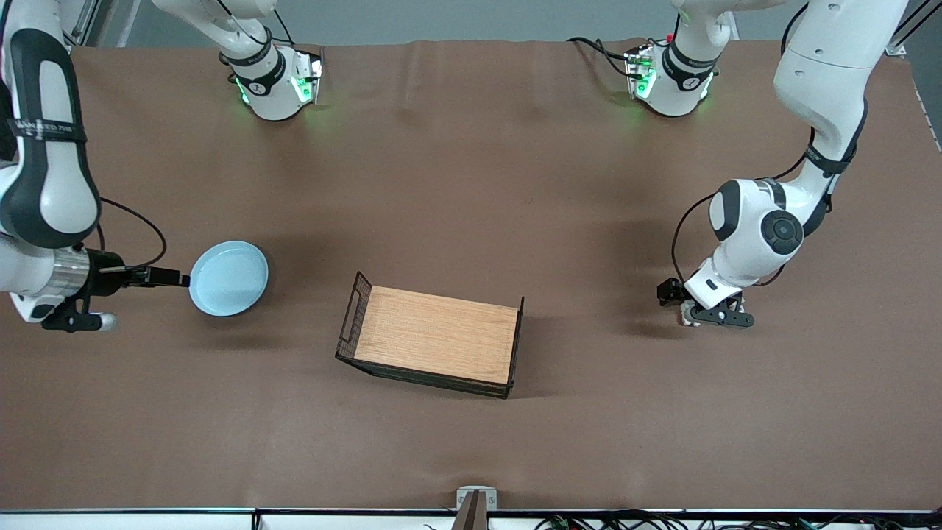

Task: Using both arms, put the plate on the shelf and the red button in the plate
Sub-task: 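Grasp the green button with the left gripper while the right gripper reaches the plate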

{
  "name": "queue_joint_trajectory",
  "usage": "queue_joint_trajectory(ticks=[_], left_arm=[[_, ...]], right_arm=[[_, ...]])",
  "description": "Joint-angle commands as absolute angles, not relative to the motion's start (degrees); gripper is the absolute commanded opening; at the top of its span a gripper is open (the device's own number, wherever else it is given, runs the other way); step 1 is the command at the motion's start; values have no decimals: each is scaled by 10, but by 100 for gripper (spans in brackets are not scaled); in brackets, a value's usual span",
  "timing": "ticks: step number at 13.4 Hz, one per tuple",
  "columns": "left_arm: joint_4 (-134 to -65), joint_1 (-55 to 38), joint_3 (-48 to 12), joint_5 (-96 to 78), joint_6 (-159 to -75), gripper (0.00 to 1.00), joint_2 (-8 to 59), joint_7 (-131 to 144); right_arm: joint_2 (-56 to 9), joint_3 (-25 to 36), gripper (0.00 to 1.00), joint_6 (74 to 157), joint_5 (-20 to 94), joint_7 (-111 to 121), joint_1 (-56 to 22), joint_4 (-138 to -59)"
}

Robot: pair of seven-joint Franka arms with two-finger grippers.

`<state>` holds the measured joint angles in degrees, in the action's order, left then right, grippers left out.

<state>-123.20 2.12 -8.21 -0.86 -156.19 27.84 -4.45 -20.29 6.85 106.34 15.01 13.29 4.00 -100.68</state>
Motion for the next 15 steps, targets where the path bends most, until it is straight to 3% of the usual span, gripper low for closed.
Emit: queue_joint_trajectory(ticks=[1,10,15], left_arm=[[-1230,24,-81,-10,-1571,100,285,-52],[-1212,29,-76,4,-1567,98,299,-72],[-1202,30,-73,4,-1565,93,306,-85]], right_arm=[[-190,76,100,1068,160,144,33,-1024],[-191,75,100,1046,156,145,25,-1029],[-218,69,100,1123,95,266,25,-1048]])
